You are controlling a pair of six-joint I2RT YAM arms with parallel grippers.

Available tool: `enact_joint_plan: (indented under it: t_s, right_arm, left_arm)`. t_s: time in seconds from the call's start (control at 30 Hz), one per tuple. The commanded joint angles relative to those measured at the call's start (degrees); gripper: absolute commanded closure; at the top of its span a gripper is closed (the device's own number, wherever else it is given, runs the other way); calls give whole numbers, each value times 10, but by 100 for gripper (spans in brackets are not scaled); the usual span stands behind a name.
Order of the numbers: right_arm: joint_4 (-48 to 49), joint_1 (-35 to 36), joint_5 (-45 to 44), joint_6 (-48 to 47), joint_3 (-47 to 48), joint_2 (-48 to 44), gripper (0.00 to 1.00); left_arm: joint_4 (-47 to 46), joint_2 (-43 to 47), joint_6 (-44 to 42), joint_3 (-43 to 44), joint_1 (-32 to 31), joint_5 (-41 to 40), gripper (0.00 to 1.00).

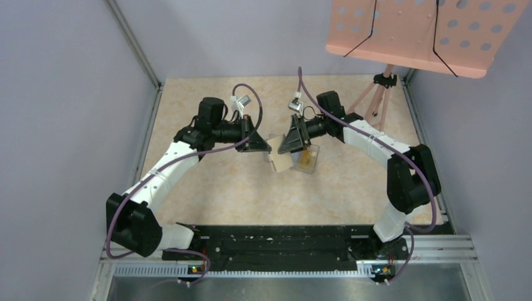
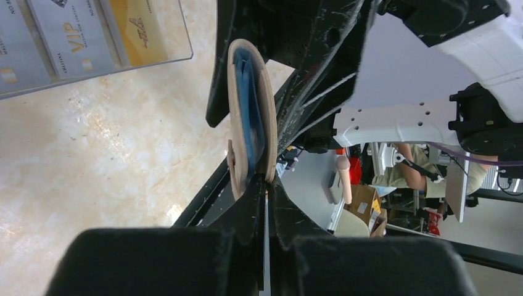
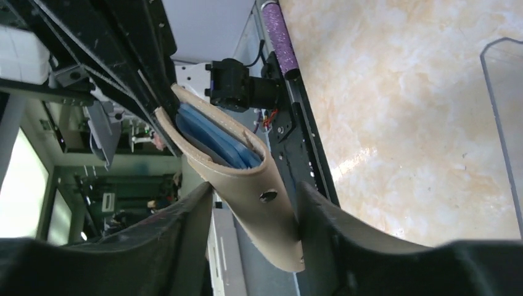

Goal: Put the credit cards into the card holder
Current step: Pick up the card holder from the center of the board, then open the card holder.

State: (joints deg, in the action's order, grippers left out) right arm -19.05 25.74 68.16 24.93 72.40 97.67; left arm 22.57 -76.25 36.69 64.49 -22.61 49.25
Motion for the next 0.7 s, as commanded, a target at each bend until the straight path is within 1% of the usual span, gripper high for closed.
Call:
enact_joint_plan:
  t_s: [0.0,0.03,0.07,0.1,0.13,0.17,0.2,0.23,0.27,0.3,0.33,0.4,0.5,0.57,0.67]
  right_arm:
    - [147,0,56,98,-23,-45,58]
    - [148,-1,54,104,-23,-45,71]
    - [147,0,52,105,-22,-44,80]
    - [145,-1,51,106,-21,-42,87]
    - [143,-1,47,105,-20,-41,93]
    - [142,-2,43,107,-18,-41,98]
    - [142,-2,38,108,-14,-40,100]
    - [143,-3,25,111,-10,-41,100]
    - [145,-6,14,114,-4,-43,100]
    - [150,-8,2,121,-1,-46,100]
    - [159,-9,-6,129,2,-49,100]
    - [193,-15,-13,160,2,-53,100]
    - [270,-22,-13,219,-9,-58,100]
    - [304,-26,-12,249,-13,-59,100]
    - [300,-32,-22,255,-9,-65,100]
  left_arm:
    - [-63,16,30,7,-1,9,100]
    - [-63,15,32,7,-1,5,99]
    - [-58,15,29,9,-1,-3,96]
    - [-49,16,26,12,-2,-16,91]
    - [-42,17,23,14,-1,-28,85]
    - [-34,19,20,16,-1,-42,72]
    - [-26,23,18,17,0,-62,57]
    - [-19,27,17,15,1,-72,47]
    - [-16,30,16,13,1,-81,38]
    - [-16,34,16,9,1,-88,32]
    - [-17,37,18,4,2,-92,28]
    - [-29,41,25,-9,4,-91,26]
    - [-54,39,41,-23,4,-71,26]
    - [-51,37,42,-24,4,-69,25]
    - [-20,44,23,-17,4,-102,25]
